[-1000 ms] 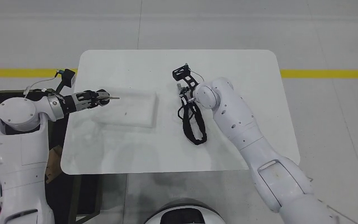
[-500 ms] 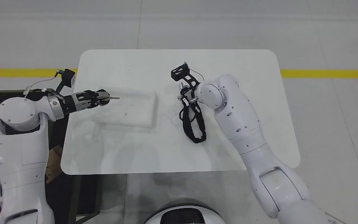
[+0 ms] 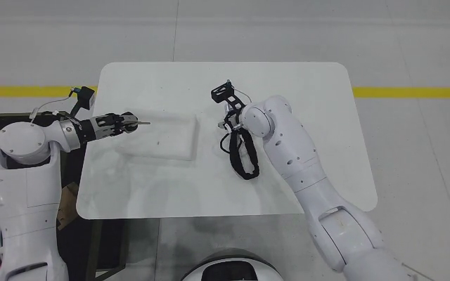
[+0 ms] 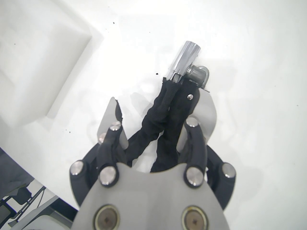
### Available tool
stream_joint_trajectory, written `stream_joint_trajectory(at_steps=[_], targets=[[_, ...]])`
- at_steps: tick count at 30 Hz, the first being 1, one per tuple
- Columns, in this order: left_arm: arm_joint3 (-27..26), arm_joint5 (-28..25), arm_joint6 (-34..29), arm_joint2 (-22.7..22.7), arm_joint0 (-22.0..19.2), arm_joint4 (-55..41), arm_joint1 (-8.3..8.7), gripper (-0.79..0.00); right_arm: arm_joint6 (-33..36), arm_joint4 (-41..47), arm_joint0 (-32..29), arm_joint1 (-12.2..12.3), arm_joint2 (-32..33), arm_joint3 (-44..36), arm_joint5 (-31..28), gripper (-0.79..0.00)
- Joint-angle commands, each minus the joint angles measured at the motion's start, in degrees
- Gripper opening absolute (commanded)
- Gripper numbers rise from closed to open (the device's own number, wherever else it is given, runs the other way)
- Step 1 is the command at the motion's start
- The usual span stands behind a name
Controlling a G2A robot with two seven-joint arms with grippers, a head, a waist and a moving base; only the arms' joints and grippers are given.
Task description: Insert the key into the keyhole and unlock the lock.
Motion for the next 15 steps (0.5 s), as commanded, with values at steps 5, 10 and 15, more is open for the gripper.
stream_joint_trajectory(at_steps=[5, 10, 15], targets=[[0.0, 0.0, 0.0, 0.0, 0.0, 0.0, 0.00, -0.785, -0.7, -1.1, 0.8, -1.0, 0.5, 2.9, -0.4, -0.468], [0.0, 0.0, 0.0, 0.0, 0.0, 0.0, 0.00, -0.785, -1.5, -2.7, 1.0, -1.6, 1.2, 3.5, -1.1, -0.480], [0.0, 0.0, 0.0, 0.0, 0.0, 0.0, 0.00, -0.785, 0.1, -2.8, 0.6, -1.9, 3.1, 0.8, -2.6, -0.480]])
